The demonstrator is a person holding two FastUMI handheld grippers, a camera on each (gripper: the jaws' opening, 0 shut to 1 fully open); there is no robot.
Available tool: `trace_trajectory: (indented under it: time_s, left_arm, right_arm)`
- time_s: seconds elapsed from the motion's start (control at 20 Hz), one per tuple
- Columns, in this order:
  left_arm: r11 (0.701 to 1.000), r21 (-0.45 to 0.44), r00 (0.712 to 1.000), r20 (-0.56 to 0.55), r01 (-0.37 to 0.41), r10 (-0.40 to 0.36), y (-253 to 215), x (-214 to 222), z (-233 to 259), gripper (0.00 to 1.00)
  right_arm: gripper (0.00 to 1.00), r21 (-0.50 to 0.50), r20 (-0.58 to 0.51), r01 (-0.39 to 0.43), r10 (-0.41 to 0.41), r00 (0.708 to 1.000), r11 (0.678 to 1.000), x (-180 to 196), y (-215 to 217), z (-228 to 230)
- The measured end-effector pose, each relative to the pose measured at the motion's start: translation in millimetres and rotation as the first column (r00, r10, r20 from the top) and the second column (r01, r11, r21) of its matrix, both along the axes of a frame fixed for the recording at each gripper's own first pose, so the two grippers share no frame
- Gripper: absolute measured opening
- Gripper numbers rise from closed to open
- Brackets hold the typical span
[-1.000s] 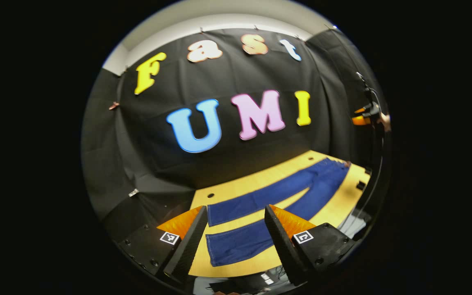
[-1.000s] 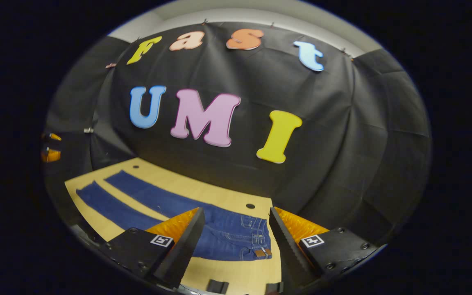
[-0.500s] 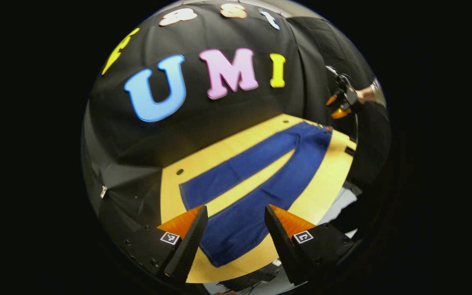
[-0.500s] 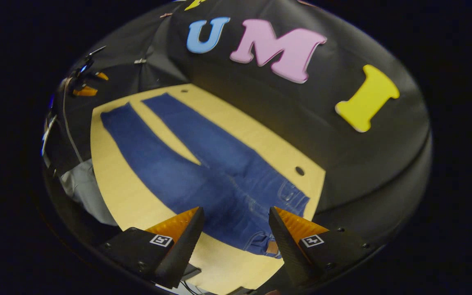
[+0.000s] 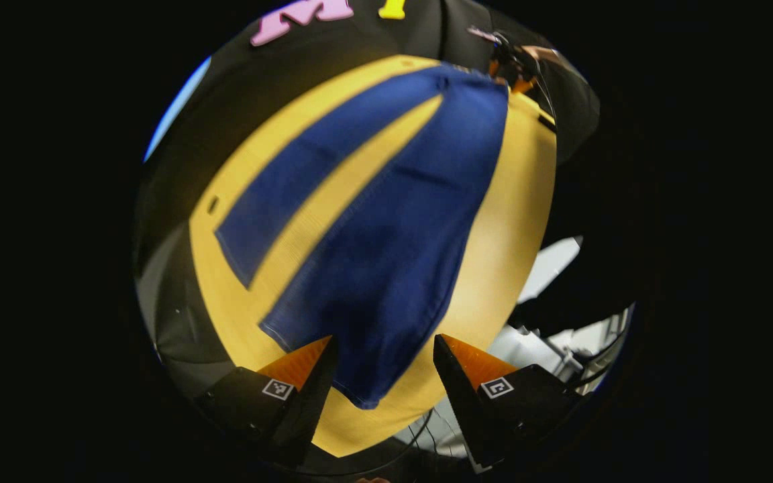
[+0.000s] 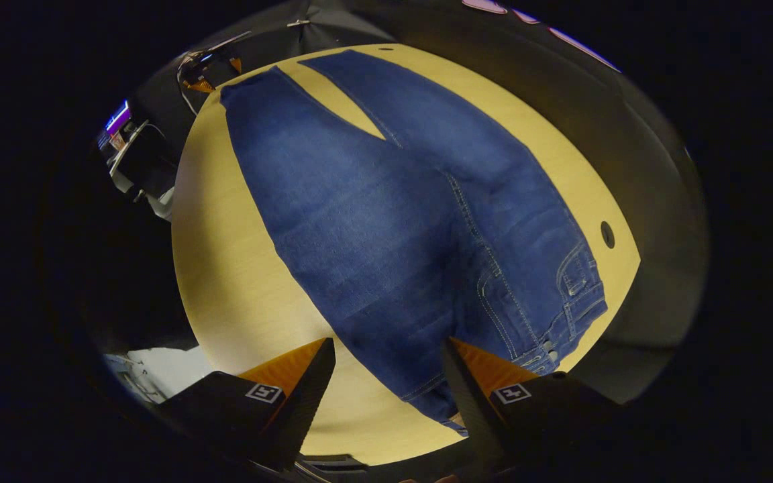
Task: Grasp the waist and the cuffs of the jeans and fold them to make the two legs overlap; first hold the waist and fold one-third of the jeans toward the cuffs, then hold the cuffs and fold the remaining one-third in the same direction to finish folding.
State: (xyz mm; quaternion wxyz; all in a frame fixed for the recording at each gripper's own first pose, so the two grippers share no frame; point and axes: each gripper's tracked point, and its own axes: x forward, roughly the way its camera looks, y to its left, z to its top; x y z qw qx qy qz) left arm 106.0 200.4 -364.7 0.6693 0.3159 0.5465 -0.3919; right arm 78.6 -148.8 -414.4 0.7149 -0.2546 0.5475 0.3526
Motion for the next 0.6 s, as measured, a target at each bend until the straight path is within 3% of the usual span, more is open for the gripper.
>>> trace_trajectory:
  time_s: [0.15, 0.25, 0.45, 0.6]
  left_arm:
    - [0.997, 0.000, 0.991, -0.107, 0.075, -0.075, 3, -14, -14, 0.82]
    - [0.990, 0.028, 0.985, -0.105, 0.140, -0.137, 6, -9, -22, 0.82]
    - [0.989, 0.069, 0.986, -0.115, 0.132, -0.124, 7, 3, -43, 0.82]
    - [0.981, 0.087, 0.980, -0.111, 0.175, -0.166, 11, 8, -47, 0.80]
  right_arm:
    - [0.98, -0.026, -0.028, -0.001, 0.001, 1.000, 1.000, -4, -3, -5]
    - [0.97, -0.070, -0.057, -0.016, 0.012, 0.998, 0.997, -11, -12, -13]
    - [0.97, -0.144, -0.081, 0.014, -0.026, 0.996, 0.990, -13, -35, -28]
    - [0.97, -0.175, -0.125, 0.029, -0.051, 0.991, 0.984, -14, -45, -41]
